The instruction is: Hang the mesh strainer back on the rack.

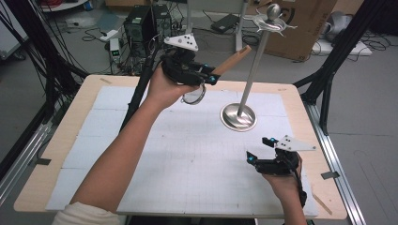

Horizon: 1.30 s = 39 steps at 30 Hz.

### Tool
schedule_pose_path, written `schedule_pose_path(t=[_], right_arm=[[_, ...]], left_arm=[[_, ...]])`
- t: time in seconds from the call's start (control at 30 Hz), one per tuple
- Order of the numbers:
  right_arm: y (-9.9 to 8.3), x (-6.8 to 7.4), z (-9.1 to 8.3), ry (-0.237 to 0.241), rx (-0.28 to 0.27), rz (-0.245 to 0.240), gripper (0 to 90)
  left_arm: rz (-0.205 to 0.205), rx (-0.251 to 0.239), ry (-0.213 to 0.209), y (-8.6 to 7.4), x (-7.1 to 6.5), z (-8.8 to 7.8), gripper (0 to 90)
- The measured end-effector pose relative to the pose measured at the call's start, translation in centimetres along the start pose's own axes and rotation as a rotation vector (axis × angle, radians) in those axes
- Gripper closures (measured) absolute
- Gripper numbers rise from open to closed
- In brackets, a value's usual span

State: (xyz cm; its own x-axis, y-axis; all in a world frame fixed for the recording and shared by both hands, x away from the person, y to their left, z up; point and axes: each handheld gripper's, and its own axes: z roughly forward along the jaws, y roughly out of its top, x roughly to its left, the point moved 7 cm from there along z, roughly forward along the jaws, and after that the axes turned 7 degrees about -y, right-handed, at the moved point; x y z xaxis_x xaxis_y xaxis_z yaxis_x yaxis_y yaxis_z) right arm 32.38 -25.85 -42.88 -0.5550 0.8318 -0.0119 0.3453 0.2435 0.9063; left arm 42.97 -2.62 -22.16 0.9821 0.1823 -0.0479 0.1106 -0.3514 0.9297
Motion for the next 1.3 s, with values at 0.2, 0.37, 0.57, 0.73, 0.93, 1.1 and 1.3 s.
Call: schedule_pose_path(t=[0.2, 0.37, 0.57, 0.73, 0.93, 1.1, 1.3], right_arm=[[0.0, 0.0, 0.0, 0.001, -0.001, 0.002, 14.3], [0.0, -0.1, -0.1, 0.000, -0.003, 0.003, 14.3], [0.0, -0.1, -0.1, 0.003, -0.003, 0.007, 14.3], [0.0, -0.1, -0.1, 0.002, -0.006, 0.012, 14.3], [0.0, -0.1, -0.1, 0.007, -0.008, 0.012, 14.3], [0.0, -0.2, -0.2, 0.006, -0.012, 0.017, 14.3], [0.0, -0.1, -0.1, 0.012, -0.010, 0.015, 14.3]], left_arm=[[-0.002, -0.007, 0.000, 1.0, 0.5, 0.3, 68.8], [0.005, -0.017, 0.000, 1.7, 0.7, 0.2, 68.8], [-0.002, -0.031, 0.020, 2.4, 1.2, 0.2, 68.8], [0.007, -0.035, 0.030, 3.2, 1.3, 0.5, 68.8], [0.011, -0.035, 0.043, 4.0, 1.5, 1.3, 68.8], [0.015, -0.024, 0.073, 3.9, 2.0, 1.8, 68.8], [0.013, -0.009, 0.092, 3.5, 2.6, 2.1, 68.8]])
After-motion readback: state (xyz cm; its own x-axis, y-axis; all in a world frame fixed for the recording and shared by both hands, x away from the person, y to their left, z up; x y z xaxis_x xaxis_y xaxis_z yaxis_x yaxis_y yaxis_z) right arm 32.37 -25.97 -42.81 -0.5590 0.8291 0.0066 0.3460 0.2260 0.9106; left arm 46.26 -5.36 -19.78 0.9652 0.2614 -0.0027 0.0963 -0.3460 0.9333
